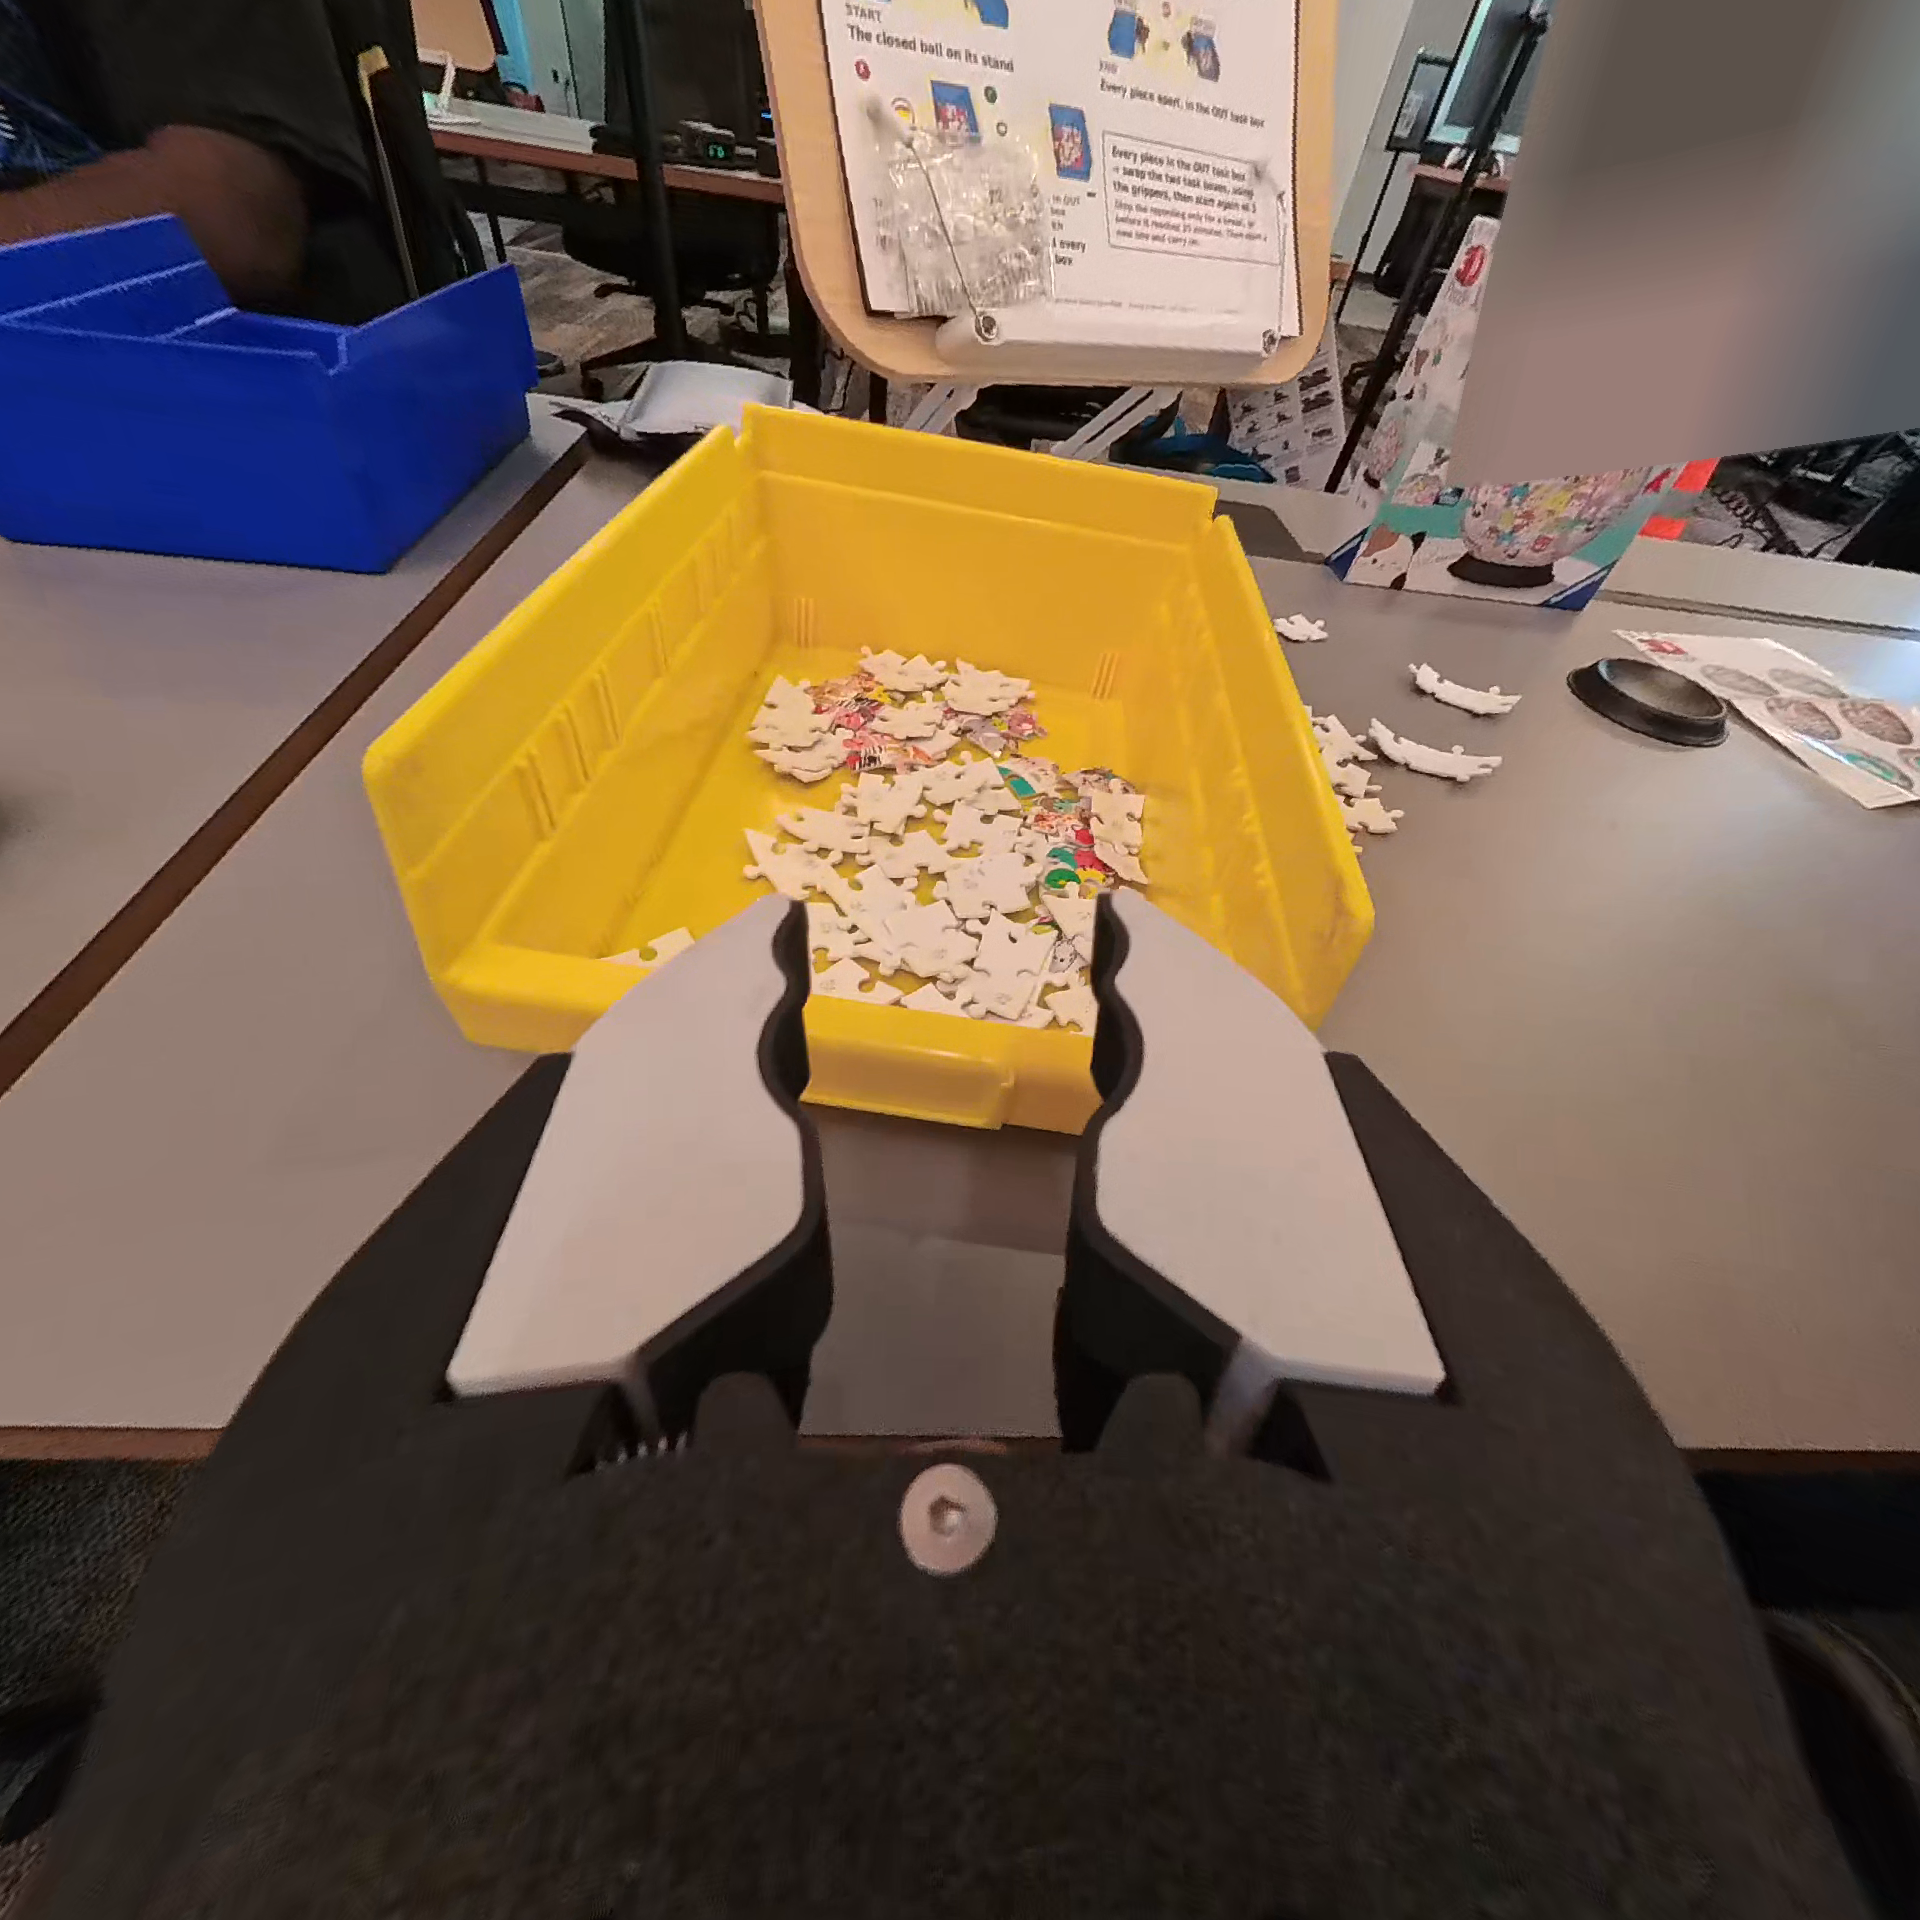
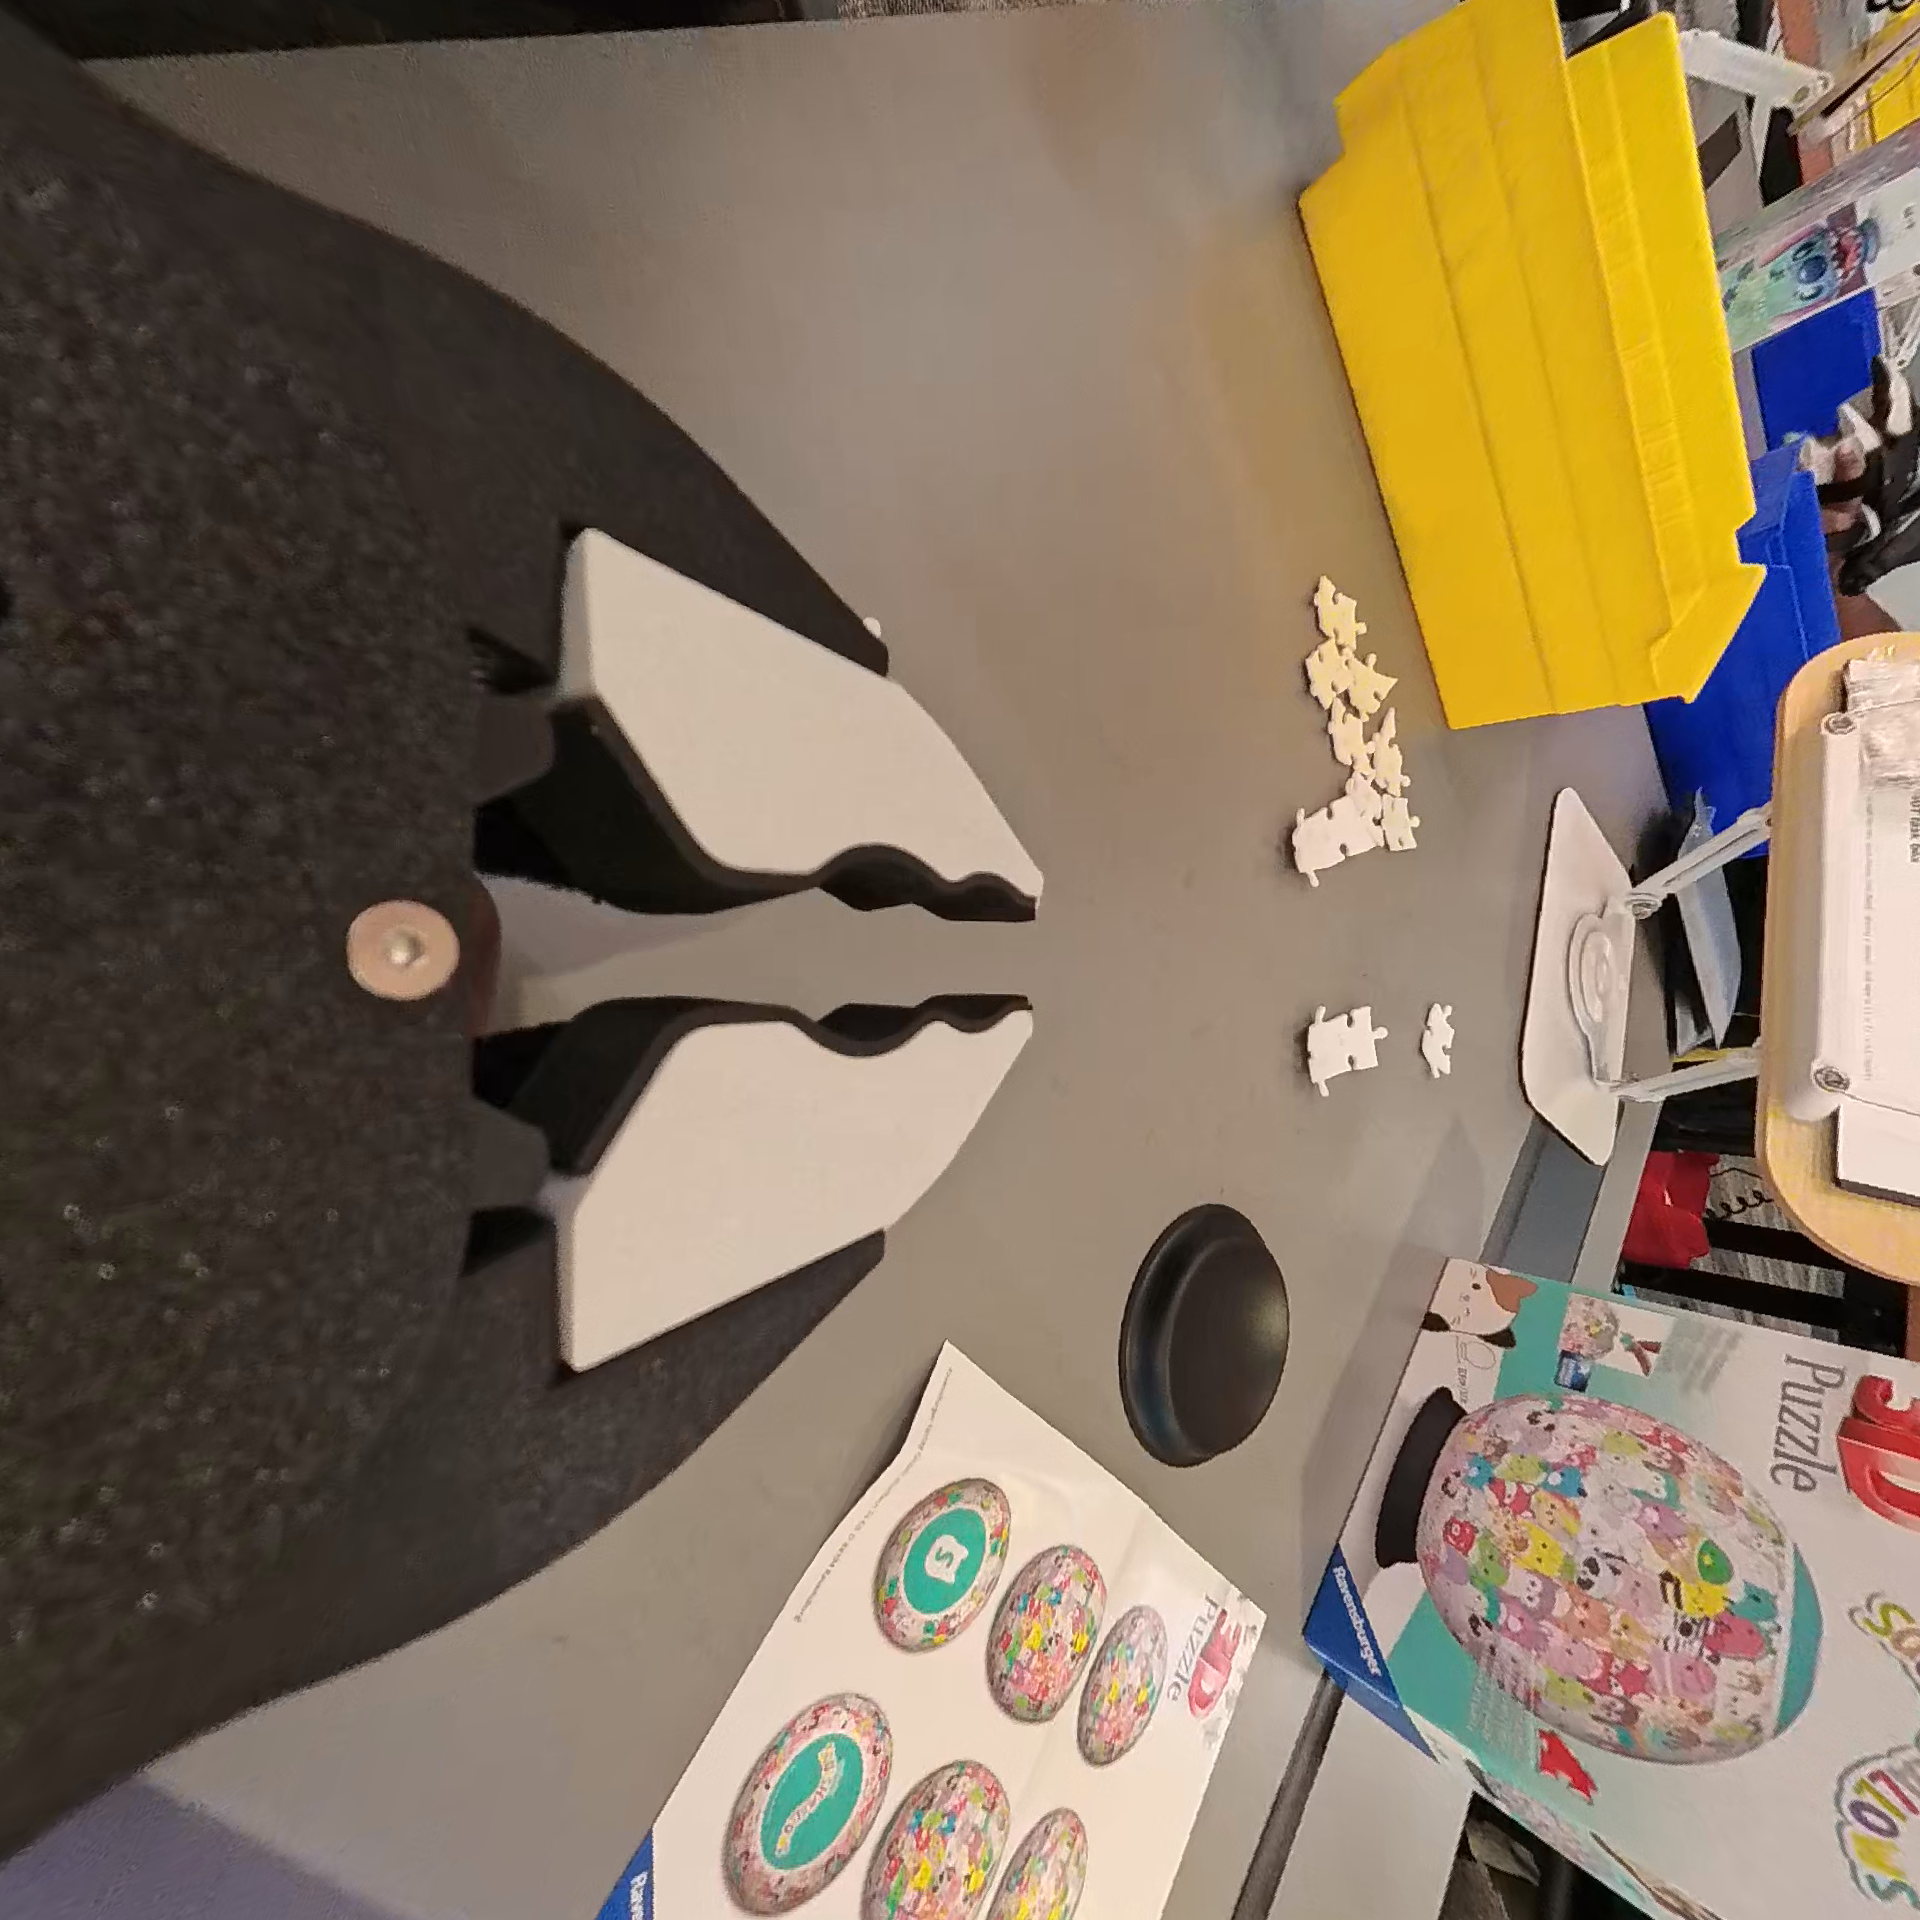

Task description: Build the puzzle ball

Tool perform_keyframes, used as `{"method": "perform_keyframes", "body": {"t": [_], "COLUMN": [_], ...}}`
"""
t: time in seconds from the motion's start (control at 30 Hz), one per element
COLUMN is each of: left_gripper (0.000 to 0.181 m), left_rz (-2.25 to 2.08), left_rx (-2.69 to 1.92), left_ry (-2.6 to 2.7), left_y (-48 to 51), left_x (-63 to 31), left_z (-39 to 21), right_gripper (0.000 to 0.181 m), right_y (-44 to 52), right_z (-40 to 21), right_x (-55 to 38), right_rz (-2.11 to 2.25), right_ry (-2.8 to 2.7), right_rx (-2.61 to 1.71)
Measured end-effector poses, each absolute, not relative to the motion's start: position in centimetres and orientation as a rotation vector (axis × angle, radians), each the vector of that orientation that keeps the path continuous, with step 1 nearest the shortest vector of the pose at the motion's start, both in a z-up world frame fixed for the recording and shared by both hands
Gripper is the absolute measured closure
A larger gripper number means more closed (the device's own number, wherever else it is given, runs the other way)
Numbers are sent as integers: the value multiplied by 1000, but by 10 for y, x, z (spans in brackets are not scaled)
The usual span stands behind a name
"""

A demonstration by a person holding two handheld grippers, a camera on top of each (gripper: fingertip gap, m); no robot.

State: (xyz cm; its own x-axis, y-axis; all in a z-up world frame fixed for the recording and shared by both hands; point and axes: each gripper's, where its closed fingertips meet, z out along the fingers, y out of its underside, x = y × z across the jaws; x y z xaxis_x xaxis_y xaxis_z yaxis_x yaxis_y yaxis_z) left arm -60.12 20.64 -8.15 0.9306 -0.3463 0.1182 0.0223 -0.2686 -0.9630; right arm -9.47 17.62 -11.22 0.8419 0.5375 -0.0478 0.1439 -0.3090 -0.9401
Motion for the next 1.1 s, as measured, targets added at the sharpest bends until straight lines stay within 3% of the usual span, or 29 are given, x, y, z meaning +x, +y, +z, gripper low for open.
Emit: {"method": "perform_keyframes", "body": {"t": [0.73, 0.9, 1.1], "left_gripper": [133, 134, 130], "left_rz": [-469, -541, -228], "left_rx": [-1864, -2180, -2527], "left_ry": [346, 537, 890], "left_y": [232, 244, 261], "left_x": [-590, -578, -574], "left_z": [-95, -101, -122], "right_gripper": [168, 168, 167], "right_y": [190, 192, 189], "right_z": [-119, -123, -131], "right_x": [-95, -96, -99], "right_rz": [402, 395, 397], "right_ry": [-496, -552, -619], "right_rx": [-1895, -1911, -1946]}}
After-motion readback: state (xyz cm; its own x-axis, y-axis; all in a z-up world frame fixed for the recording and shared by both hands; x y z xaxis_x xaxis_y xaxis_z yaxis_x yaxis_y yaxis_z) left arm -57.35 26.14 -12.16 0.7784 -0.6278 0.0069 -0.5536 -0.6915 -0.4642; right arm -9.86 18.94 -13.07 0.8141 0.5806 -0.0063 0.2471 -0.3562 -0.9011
